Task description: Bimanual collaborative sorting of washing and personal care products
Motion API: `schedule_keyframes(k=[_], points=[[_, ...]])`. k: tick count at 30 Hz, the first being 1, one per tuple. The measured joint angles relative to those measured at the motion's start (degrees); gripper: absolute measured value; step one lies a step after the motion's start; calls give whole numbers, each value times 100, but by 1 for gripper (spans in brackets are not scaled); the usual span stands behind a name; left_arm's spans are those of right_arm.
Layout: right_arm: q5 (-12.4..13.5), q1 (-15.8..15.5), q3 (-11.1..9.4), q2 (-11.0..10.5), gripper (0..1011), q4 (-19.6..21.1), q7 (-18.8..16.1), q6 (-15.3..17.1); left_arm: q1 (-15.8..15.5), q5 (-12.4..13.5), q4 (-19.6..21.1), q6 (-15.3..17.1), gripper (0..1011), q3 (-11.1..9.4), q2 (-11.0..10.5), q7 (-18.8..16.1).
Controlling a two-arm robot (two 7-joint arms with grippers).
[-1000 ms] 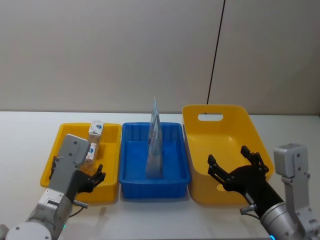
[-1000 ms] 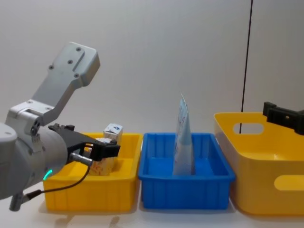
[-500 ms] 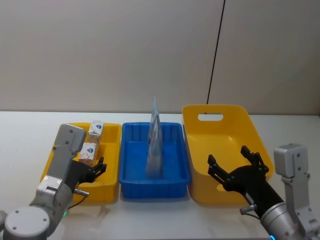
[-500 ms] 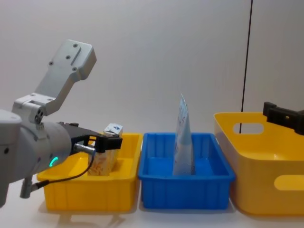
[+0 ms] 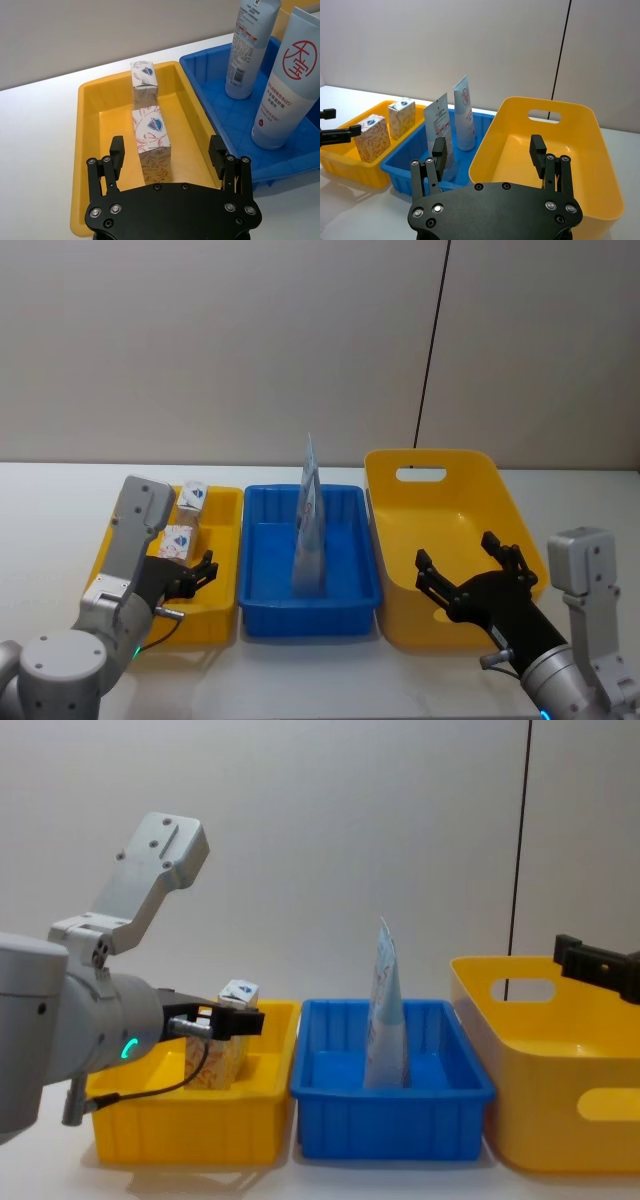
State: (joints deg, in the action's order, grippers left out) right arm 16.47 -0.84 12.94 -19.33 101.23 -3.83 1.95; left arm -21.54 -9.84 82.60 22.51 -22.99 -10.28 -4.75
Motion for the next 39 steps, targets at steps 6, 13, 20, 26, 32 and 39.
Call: schedule_keyframes(k=[6, 13, 20, 26, 32, 39], points=[[0, 0, 0, 0, 1000, 0, 0, 0, -90, -6, -117, 91, 1001, 8, 73, 36], [0, 0, 0, 0, 1000, 0, 0, 0, -192, 8, -274, 167, 1001, -10, 158, 70], [0, 0, 0, 0, 1000, 0, 0, 0, -292, 100, -425, 244, 1001, -72, 218, 79], [0, 0, 0, 0, 1000, 0, 0, 0, -350, 214, -532, 293, 1001, -111, 258, 32], [0, 0, 0, 0, 1000, 0, 0, 0, -360, 281, -562, 305, 1001, -102, 273, -27], [0, 0, 0, 0, 1000, 0, 0, 0, -359, 338, -563, 305, 1001, -57, 279, -81]])
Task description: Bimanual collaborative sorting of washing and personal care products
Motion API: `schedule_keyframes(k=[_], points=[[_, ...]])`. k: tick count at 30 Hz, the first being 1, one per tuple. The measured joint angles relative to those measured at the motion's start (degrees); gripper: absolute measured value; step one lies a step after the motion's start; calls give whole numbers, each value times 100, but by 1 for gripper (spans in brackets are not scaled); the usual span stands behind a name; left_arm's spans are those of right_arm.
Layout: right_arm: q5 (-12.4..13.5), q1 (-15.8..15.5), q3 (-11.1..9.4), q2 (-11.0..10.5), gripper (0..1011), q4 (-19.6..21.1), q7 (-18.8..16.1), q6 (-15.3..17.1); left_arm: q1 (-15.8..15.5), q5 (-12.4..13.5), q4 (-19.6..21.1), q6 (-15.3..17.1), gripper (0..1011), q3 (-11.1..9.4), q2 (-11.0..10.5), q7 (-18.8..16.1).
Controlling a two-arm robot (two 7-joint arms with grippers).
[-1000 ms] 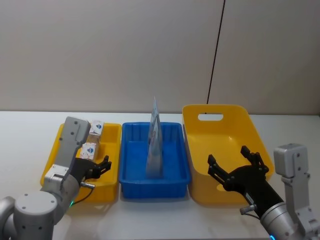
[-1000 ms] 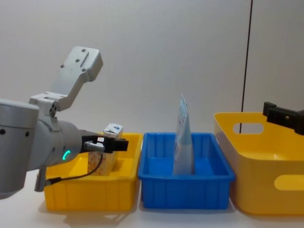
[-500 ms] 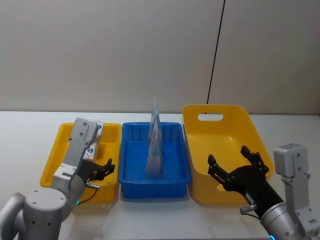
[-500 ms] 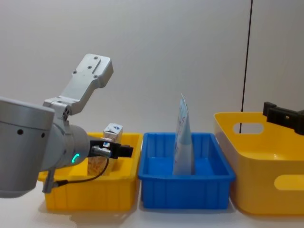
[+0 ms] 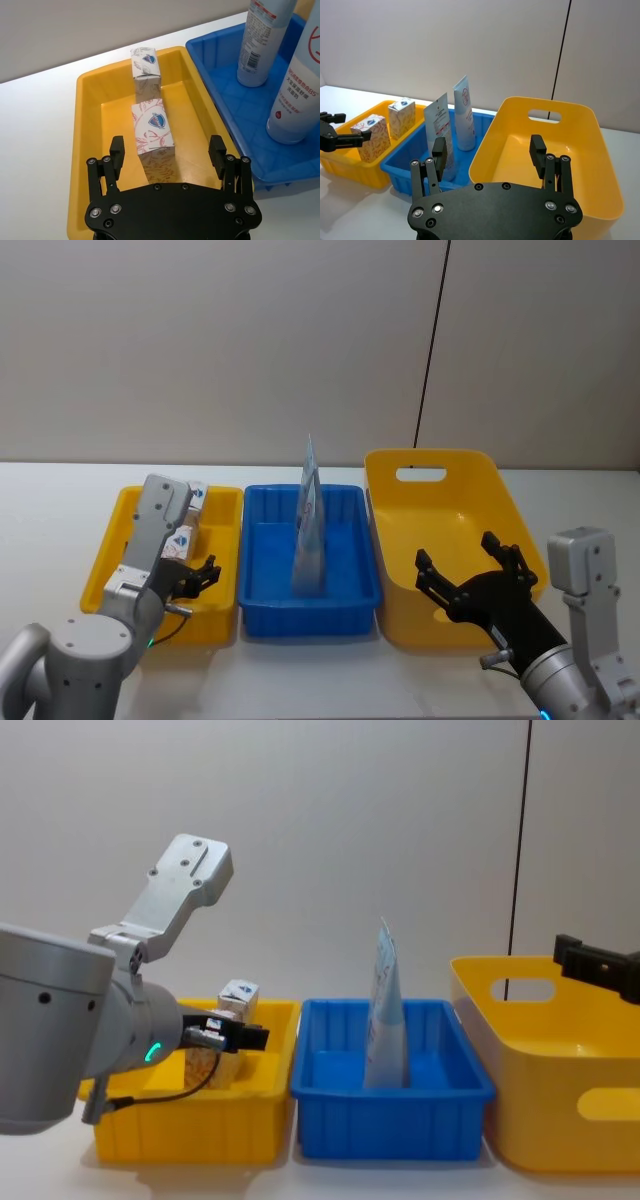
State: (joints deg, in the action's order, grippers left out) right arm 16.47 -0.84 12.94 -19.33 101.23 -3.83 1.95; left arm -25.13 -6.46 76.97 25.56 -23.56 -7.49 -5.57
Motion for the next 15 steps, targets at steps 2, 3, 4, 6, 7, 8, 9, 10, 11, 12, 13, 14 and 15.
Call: schedule_keyframes(k=[2, 3, 4, 6, 7, 8, 9, 10, 11, 12, 13, 14, 15], points=[[0, 0, 0, 0, 1000, 0, 0, 0, 2, 9, -1, 0, 1001, 14, 4, -7], [0, 0, 0, 0, 1000, 0, 0, 0, 2, 11, -2, 0, 1001, 20, 7, -10], [0, 0, 0, 0, 1000, 0, 0, 0, 4, 13, -8, 0, 1001, 36, 12, -14], [0, 0, 0, 0, 1000, 0, 0, 0, 6, 13, -17, -5, 1001, 53, 18, -17], [0, 0, 0, 0, 1000, 0, 0, 0, 7, 13, -31, -19, 1001, 71, 29, -17], [0, 0, 0, 0, 1000, 0, 0, 0, 7, 12, -43, -27, 1001, 84, 37, -17], [0, 0, 0, 0, 1000, 0, 0, 0, 7, 9, -54, -37, 1001, 95, 44, -18], [0, 0, 0, 0, 1000, 0, 0, 0, 7, 1, -79, -64, 1002, 116, 57, -15], [0, 0, 0, 0, 1000, 0, 0, 0, 6, -2, -98, -74, 1001, 128, 65, -14], [0, 0, 0, 0, 1000, 0, 0, 0, 4, -10, -115, -91, 1002, 138, 73, -10], [0, 0, 0, 0, 1000, 0, 0, 0, 1, -18, -134, -107, 1002, 149, 82, -7], [0, 0, 0, 0, 1000, 0, 0, 0, -10, -31, -178, -138, 1001, 168, 98, 1], [0, 0, 0, 0, 1000, 0, 0, 0, -26, -44, -226, -170, 1001, 190, 116, 12]])
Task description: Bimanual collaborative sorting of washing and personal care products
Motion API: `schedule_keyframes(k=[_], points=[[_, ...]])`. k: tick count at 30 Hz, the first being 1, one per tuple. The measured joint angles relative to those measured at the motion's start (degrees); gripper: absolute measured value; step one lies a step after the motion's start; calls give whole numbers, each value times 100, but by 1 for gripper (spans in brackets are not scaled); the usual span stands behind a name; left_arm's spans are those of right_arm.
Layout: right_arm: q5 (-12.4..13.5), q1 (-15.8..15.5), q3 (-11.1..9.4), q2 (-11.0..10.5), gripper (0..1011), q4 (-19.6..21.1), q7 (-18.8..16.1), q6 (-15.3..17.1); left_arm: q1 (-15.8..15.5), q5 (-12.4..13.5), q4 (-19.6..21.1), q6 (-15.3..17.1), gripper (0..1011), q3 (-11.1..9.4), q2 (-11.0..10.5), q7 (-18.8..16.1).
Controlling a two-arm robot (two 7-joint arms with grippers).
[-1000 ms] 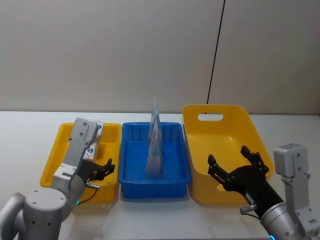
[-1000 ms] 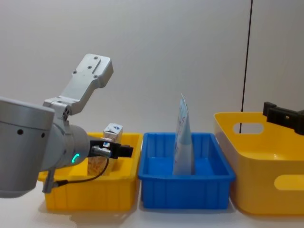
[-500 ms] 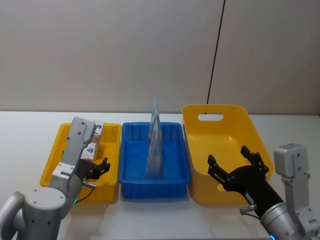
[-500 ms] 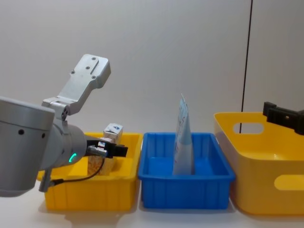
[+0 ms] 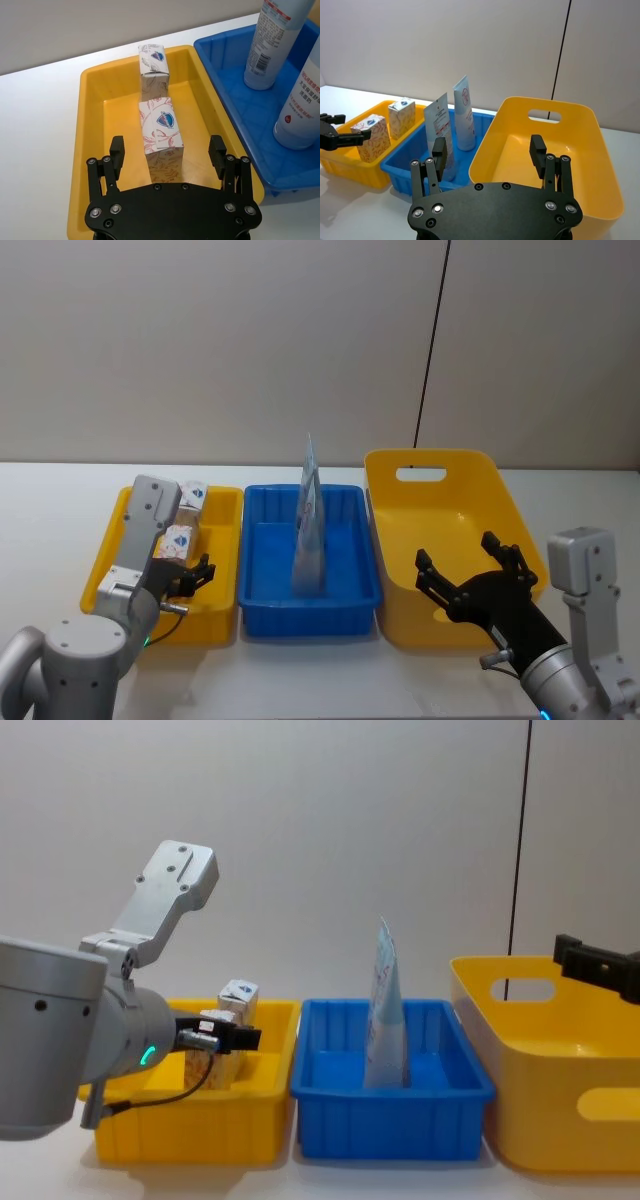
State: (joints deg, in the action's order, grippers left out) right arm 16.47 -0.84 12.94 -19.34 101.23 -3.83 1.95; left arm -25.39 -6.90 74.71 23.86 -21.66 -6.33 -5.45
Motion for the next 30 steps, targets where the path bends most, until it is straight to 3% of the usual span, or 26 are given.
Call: schedule_keyframes(k=[30], points=[[0, 0, 0, 0, 1000, 0, 0, 0, -332, 13, -798, -440, 1001, 188, 192, 161]])
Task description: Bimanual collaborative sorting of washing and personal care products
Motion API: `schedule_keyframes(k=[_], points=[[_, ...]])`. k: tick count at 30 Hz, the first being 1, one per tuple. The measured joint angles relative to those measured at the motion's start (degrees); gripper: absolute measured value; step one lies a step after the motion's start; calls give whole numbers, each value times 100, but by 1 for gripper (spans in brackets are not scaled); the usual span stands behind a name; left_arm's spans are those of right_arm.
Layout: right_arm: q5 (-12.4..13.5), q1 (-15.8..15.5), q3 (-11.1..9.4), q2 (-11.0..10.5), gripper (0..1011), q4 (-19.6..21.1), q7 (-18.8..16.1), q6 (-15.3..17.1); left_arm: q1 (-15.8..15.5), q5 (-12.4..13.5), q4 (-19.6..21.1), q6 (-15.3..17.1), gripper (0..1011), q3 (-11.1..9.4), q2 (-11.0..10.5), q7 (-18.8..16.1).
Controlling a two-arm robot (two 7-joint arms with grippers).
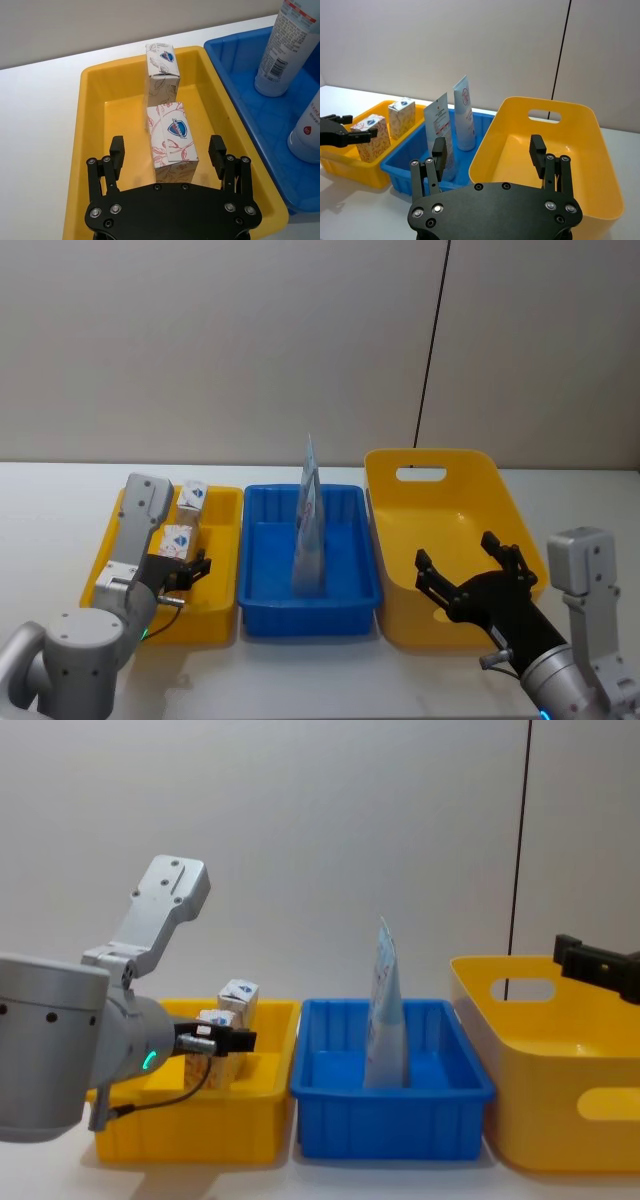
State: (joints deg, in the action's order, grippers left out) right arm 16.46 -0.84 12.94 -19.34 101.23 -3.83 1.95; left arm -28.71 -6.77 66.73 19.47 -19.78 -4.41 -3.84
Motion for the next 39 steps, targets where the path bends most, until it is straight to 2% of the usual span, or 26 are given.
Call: schedule_keyframes(k=[18, 24, 26, 27, 31, 32, 36, 39], points=[[0, 0, 0, 0, 1000, 0, 0, 0, -221, -12, -625, -268, 997, 156, 156, 57], [0, 0, 0, 0, 1000, 0, 0, 0, -275, -30, -790, -359, 834, 235, 210, 35], [0, 0, 0, 0, 1000, 0, 0, 0, -285, -31, -825, -380, 813, 253, 224, 26], [0, 0, 0, 0, 1000, 0, 0, 0, -291, -32, -849, -401, 757, 267, 234, 19], [0, 0, 0, 0, 1000, 0, 0, 0, -300, -33, -893, -440, 660, 299, 255, 3], [0, 0, 0, 0, 1000, 0, 0, 0, -300, -32, -900, -449, 600, 310, 263, -1], [0, 0, 0, 0, 1000, 0, 0, 0, -290, -25, -902, -461, 482, 334, 277, -11], [0, 0, 0, 0, 1000, 0, 0, 0, -265, -17, -877, -461, 429, 353, 282, -16]])
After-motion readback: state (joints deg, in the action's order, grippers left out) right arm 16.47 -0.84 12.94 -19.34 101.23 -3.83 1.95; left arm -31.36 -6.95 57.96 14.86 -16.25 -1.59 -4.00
